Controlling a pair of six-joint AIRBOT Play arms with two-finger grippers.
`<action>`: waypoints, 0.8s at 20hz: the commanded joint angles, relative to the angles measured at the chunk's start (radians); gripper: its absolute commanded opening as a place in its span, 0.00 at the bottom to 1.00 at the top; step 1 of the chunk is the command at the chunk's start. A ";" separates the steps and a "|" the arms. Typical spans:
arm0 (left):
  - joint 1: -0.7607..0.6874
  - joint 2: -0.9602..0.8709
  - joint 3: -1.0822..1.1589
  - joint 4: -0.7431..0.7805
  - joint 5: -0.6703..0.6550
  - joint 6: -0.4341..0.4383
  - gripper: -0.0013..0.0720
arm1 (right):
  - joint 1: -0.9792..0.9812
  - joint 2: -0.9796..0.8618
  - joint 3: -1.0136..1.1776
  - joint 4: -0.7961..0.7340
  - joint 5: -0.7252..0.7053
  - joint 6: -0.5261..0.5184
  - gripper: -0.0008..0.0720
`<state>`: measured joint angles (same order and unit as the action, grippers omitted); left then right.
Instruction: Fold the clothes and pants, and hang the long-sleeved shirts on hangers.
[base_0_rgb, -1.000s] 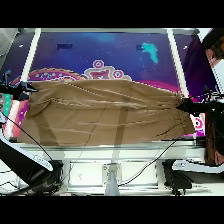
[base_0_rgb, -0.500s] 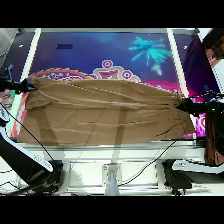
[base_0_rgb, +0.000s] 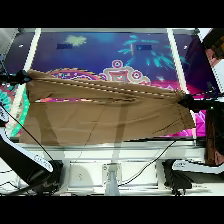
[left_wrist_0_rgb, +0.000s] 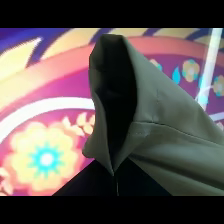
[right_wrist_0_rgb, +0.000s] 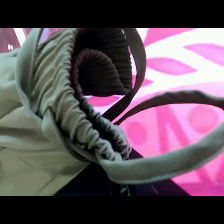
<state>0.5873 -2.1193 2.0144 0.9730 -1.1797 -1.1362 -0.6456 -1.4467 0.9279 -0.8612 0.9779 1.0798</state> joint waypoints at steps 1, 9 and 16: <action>-0.006 -0.002 0.002 0.006 0.018 -0.002 0.03 | -0.001 -0.001 0.001 0.002 -0.050 0.000 0.06; -0.024 -0.007 -0.008 0.005 -0.003 -0.031 0.97 | -0.001 -0.001 0.001 0.000 -0.054 0.000 0.06; -0.018 0.041 -0.008 0.006 -0.071 -0.031 0.97 | -0.001 0.000 0.001 -0.020 -0.083 0.000 0.46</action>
<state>0.5659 -2.1010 2.0060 0.9817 -1.2205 -1.1671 -0.6468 -1.4471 0.9291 -0.8650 0.9173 1.0798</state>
